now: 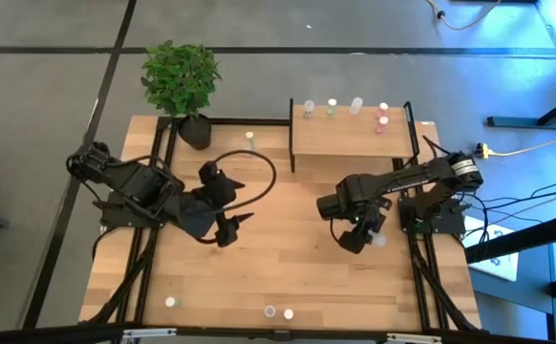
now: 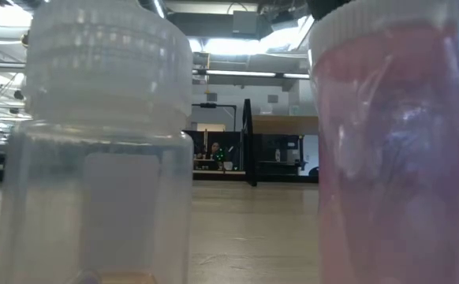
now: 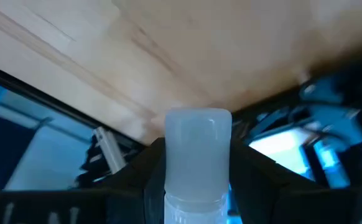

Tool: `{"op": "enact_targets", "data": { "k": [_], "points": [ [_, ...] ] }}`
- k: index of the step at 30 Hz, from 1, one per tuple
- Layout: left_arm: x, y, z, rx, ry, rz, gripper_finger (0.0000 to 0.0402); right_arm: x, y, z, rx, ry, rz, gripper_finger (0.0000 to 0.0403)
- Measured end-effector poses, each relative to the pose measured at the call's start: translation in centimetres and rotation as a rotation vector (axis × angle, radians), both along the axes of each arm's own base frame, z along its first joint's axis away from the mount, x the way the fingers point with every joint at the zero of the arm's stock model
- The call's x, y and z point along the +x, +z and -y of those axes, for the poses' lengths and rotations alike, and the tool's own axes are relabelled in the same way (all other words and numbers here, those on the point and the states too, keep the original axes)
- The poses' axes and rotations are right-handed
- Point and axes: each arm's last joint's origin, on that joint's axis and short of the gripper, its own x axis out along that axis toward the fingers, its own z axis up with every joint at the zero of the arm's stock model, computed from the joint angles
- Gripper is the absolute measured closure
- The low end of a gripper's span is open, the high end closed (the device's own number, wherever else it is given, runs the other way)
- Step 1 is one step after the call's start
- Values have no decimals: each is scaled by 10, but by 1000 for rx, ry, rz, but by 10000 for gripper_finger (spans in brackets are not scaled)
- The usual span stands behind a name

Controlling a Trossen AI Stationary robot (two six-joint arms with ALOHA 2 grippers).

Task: Pick and place medicine bottles onto shelf by color
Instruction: Put the bottom white pill bottle aligned with the other white pill bottle on the shelf

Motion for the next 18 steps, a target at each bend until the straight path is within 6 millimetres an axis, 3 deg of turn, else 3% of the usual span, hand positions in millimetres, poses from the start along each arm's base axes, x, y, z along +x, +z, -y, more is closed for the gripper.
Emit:
{"op": "enact_targets", "data": {
  "k": [8, 18],
  "points": [
    [-2, 0, 3, 72, -29, -10, 67, -9, -41, -2, 82, -123, -74, 251],
    [-1, 0, 2, 83, -31, -14, 67, -9, -71, -2, 78, -207, -23, 251]
  ]
}}
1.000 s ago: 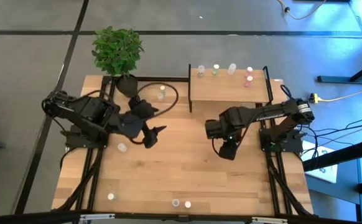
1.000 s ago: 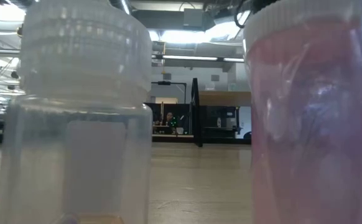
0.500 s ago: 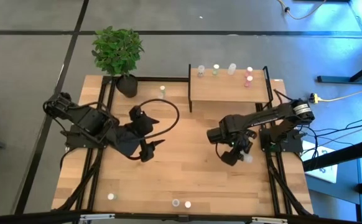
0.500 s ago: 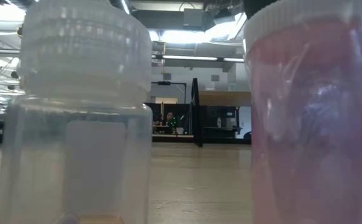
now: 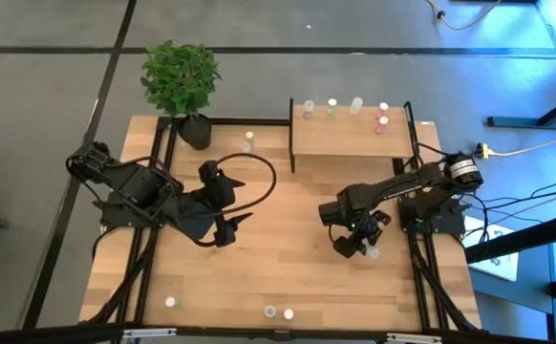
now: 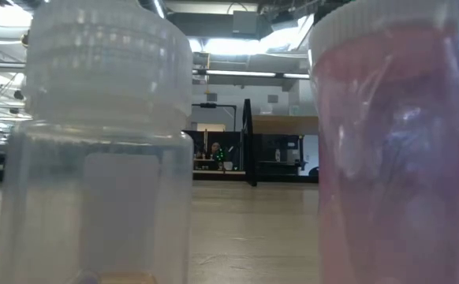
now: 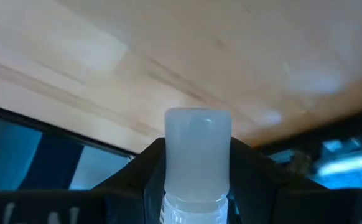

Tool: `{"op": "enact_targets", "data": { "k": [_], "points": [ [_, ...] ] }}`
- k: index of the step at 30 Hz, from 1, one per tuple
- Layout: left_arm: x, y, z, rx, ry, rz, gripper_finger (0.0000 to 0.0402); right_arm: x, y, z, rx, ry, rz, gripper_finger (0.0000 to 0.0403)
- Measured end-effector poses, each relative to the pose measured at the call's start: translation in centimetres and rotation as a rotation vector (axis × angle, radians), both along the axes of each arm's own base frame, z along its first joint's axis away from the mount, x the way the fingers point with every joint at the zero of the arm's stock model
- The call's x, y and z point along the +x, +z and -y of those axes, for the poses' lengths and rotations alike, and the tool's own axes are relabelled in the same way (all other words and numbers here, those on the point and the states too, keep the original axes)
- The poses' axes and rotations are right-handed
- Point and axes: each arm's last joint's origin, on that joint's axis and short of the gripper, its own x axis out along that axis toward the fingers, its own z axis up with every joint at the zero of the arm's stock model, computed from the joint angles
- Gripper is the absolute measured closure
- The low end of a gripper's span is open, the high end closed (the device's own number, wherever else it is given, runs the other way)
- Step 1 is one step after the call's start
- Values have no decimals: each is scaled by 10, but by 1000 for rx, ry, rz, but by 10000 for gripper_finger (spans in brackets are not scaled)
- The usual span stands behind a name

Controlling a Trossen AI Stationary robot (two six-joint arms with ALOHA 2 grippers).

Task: Pick and place medicine bottles onto shelf by color
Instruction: Put the bottom white pill bottle aligned with the other white pill bottle on the shelf

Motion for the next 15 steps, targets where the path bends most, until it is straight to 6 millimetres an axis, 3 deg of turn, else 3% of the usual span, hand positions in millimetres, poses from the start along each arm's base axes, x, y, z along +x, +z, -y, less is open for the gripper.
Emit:
{"op": "enact_targets", "data": {
  "k": [5, 15],
  "points": [
    [0, 0, -1, 0, 3, 0, 67, 2, -15, 0, -12, -17, 71, 251],
    [0, 0, -1, 0, 3, 0, 67, -13, -34, 4, -74, -91, -24, 251]
  ]
}}
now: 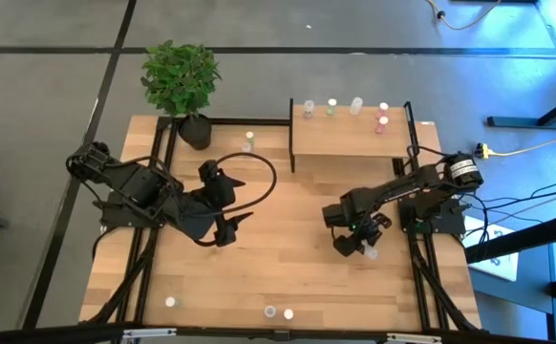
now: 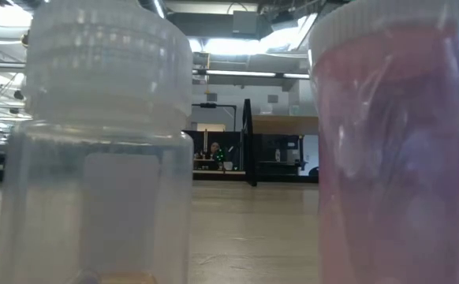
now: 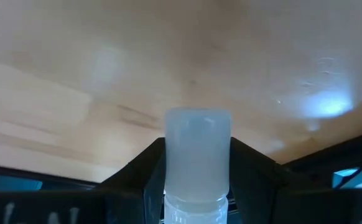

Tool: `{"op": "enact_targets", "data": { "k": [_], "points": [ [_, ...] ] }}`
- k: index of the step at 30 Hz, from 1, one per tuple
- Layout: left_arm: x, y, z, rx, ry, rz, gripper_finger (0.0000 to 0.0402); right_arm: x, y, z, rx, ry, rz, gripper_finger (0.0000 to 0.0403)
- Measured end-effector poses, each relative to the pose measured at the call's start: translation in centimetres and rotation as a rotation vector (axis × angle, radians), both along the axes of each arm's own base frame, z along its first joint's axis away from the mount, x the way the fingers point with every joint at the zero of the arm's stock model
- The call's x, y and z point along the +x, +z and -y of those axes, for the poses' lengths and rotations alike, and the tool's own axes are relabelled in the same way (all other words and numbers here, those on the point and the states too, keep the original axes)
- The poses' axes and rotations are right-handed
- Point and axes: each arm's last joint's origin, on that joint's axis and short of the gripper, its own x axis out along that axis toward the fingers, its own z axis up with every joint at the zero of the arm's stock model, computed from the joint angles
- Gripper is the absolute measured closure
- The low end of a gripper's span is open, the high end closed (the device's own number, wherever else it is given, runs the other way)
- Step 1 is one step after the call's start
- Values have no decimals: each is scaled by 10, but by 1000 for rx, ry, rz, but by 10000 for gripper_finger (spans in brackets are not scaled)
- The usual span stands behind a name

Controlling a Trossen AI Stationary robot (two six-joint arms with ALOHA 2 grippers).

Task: Pick and place medicine bottles onto shelf by color
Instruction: Put the bottom white pill bottle aligned with the other white pill bottle on the shelf

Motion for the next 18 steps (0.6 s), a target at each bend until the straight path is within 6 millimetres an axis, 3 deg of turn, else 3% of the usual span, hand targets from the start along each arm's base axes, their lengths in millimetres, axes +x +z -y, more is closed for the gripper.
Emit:
{"op": "enact_targets", "data": {
  "k": [18],
  "points": [
    [0, 0, 0, 0, 0, 0, 67, -13, -20, 2, 21, -32, -18, 251]
  ]
}}
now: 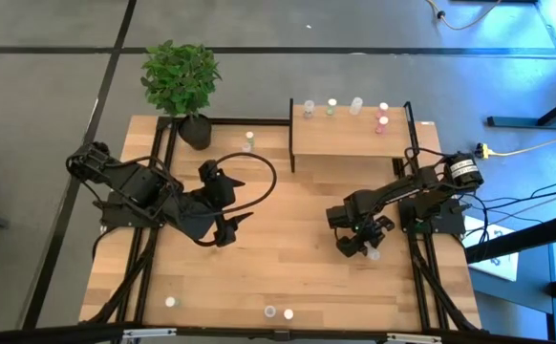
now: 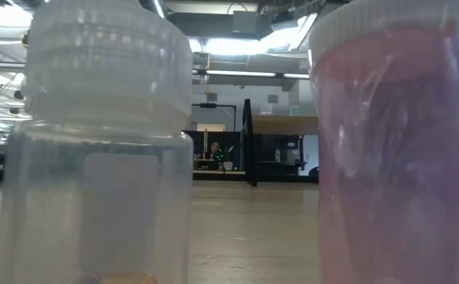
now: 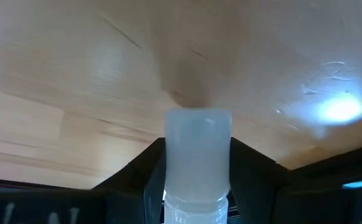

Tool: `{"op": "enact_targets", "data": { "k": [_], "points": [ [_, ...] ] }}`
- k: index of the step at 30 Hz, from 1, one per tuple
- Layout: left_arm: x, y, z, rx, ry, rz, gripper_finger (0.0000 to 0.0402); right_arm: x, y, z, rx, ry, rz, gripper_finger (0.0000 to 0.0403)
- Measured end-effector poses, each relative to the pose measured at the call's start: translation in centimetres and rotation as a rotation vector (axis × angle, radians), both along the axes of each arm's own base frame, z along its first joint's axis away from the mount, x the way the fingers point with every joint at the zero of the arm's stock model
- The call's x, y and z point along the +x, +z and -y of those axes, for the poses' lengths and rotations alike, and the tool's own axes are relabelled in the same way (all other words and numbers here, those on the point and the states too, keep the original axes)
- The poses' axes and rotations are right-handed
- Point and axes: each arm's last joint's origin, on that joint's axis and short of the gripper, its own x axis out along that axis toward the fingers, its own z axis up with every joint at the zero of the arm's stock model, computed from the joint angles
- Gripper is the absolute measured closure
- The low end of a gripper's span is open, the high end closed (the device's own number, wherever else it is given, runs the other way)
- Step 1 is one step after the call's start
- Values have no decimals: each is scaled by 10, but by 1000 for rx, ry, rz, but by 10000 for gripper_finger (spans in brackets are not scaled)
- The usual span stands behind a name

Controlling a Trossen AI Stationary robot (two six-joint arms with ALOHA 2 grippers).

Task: Pick and place medicine bottles onto shelf by color
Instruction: Put the bottom white pill bottle aligned with the other white pill bottle on the shelf

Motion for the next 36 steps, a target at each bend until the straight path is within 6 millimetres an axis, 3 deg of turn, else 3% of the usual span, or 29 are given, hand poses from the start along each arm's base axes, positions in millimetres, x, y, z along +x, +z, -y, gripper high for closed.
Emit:
{"op": "enact_targets", "data": {
  "k": [12, 23, 36],
  "points": [
    [0, 0, 0, 0, 0, 0, 67, 0, 0, 0, 17, -5, -5, 249],
    [0, 0, 0, 0, 0, 0, 67, 0, 0, -1, 24, -1, -3, 208],
    [0, 0, 0, 0, 0, -1, 67, 5, 6, 0, -21, 62, 38, 206]
  ]
}}
